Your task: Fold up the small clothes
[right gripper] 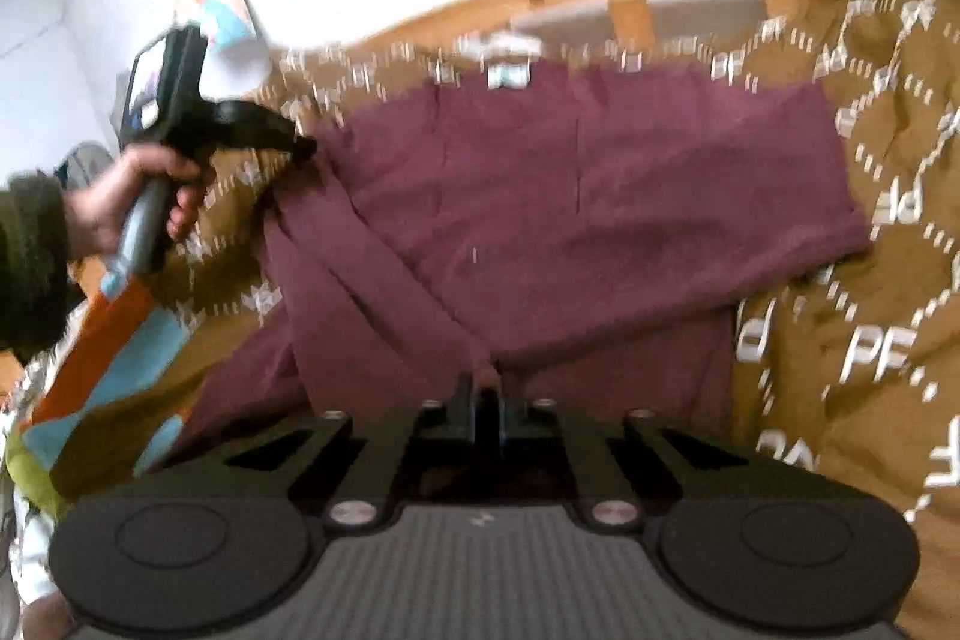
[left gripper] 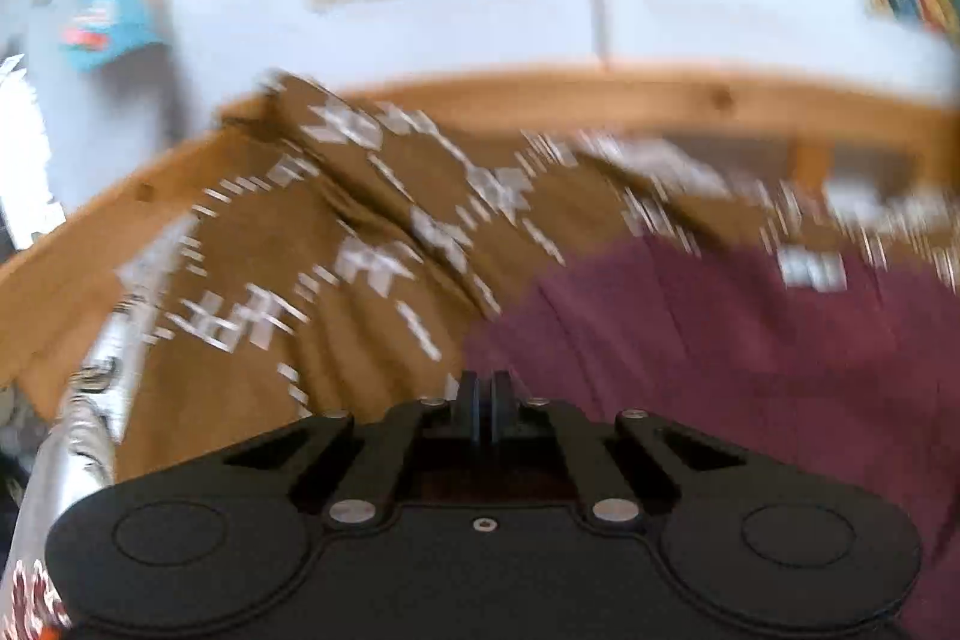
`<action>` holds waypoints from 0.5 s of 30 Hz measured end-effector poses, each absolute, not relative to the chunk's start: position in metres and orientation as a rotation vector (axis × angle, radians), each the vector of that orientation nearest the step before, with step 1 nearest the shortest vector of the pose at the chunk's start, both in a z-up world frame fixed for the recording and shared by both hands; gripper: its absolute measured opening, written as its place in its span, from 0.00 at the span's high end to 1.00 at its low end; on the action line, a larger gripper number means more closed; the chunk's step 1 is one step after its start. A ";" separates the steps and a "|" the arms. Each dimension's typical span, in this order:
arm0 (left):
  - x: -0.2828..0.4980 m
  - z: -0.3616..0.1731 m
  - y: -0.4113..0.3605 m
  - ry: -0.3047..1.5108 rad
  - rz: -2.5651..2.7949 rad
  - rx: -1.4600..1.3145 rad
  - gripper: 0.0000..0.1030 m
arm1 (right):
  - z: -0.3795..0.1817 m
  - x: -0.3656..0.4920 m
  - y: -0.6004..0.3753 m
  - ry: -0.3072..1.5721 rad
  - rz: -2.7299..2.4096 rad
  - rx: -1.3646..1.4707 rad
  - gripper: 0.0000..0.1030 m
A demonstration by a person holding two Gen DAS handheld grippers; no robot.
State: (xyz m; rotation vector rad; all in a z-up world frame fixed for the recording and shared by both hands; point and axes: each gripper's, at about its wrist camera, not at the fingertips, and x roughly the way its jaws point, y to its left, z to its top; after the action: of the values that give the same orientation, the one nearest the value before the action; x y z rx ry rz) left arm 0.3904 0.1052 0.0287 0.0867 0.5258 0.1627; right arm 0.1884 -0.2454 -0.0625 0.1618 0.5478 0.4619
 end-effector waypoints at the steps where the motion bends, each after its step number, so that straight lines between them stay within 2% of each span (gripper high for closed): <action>1: 0.390 0.029 0.107 0.508 0.187 0.080 0.98 | -0.057 0.184 -0.246 0.507 0.446 0.141 0.93; 3: 0.394 0.025 0.110 0.513 0.218 0.070 0.98 | -0.052 0.181 -0.246 0.453 0.411 0.095 0.94; 5: 0.398 0.017 0.115 0.556 0.204 0.027 0.96 | -0.058 0.189 -0.247 0.483 0.392 0.080 0.94; 8: 0.392 0.014 0.119 0.553 0.177 -0.012 0.75 | -0.073 0.201 -0.250 0.574 0.368 0.123 0.90; 10: 0.384 0.015 0.119 0.541 0.159 -0.017 0.37 | -0.073 0.202 -0.254 0.578 0.361 0.153 0.82; 12: 0.367 0.016 0.119 0.522 0.136 -0.015 0.22 | -0.069 0.202 -0.258 0.561 0.358 0.172 0.55; 14: 0.348 0.016 0.117 0.525 0.102 0.001 0.21 | -0.067 0.202 -0.261 0.553 0.358 0.186 0.47; 15: 0.337 0.014 0.117 0.535 0.084 0.005 0.19 | -0.067 0.202 -0.263 0.559 0.360 0.194 0.46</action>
State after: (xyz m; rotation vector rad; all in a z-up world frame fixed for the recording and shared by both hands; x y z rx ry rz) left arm 0.3372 0.1165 0.0141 0.0047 0.5354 0.0841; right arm 0.2020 -0.2627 -0.0669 0.1937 0.5590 0.3595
